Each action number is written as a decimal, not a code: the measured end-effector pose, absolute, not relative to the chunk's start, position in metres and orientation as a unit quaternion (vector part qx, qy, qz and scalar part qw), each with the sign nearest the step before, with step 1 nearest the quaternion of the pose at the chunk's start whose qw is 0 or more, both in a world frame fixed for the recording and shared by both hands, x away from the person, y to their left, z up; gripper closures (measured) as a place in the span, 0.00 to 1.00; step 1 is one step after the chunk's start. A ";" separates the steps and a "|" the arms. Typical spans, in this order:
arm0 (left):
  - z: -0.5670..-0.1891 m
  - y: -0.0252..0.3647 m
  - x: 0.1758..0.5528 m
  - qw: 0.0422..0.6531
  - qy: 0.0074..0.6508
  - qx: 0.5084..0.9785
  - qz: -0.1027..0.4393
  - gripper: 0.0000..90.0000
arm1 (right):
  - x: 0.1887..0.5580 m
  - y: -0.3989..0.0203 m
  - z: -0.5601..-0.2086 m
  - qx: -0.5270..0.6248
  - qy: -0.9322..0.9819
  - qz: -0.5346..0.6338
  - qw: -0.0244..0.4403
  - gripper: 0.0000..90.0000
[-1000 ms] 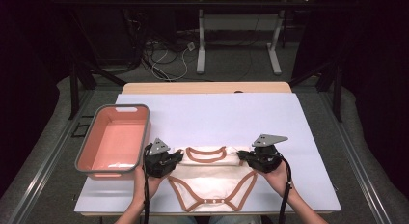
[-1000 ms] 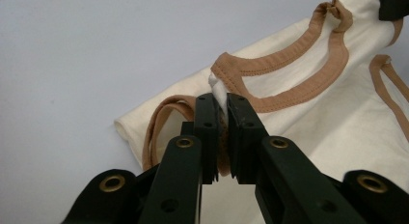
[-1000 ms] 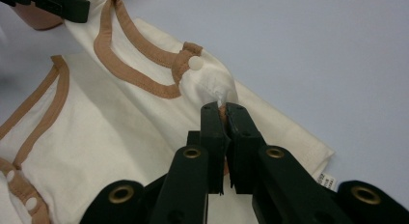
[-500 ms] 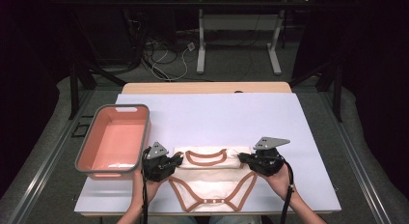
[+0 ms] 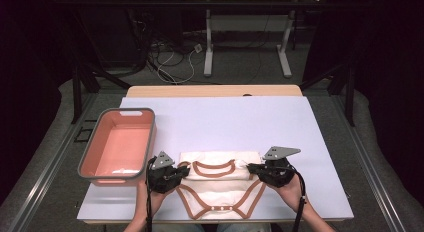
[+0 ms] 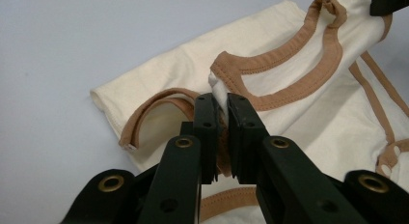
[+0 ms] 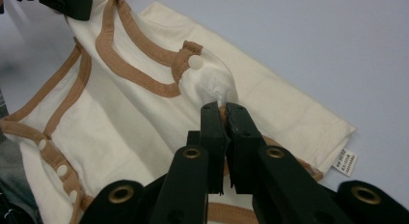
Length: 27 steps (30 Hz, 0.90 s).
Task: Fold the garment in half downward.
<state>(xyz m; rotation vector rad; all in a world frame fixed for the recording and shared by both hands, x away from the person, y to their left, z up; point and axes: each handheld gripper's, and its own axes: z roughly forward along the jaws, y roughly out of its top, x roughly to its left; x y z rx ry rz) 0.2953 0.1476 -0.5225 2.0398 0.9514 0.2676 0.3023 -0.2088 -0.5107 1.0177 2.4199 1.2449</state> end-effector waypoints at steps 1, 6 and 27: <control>-0.523 0.148 0.295 0.424 0.380 0.815 0.107 0.93 | 0.302 -0.209 -0.511 0.348 0.827 0.425 0.118 0.96; -0.523 0.147 0.293 0.425 0.380 0.815 0.106 0.93 | 0.299 -0.210 -0.512 0.347 0.828 0.426 0.115 0.96; -0.528 0.147 0.281 0.419 0.367 0.825 0.093 0.92 | 0.290 -0.210 -0.518 0.341 0.838 0.413 0.106 0.96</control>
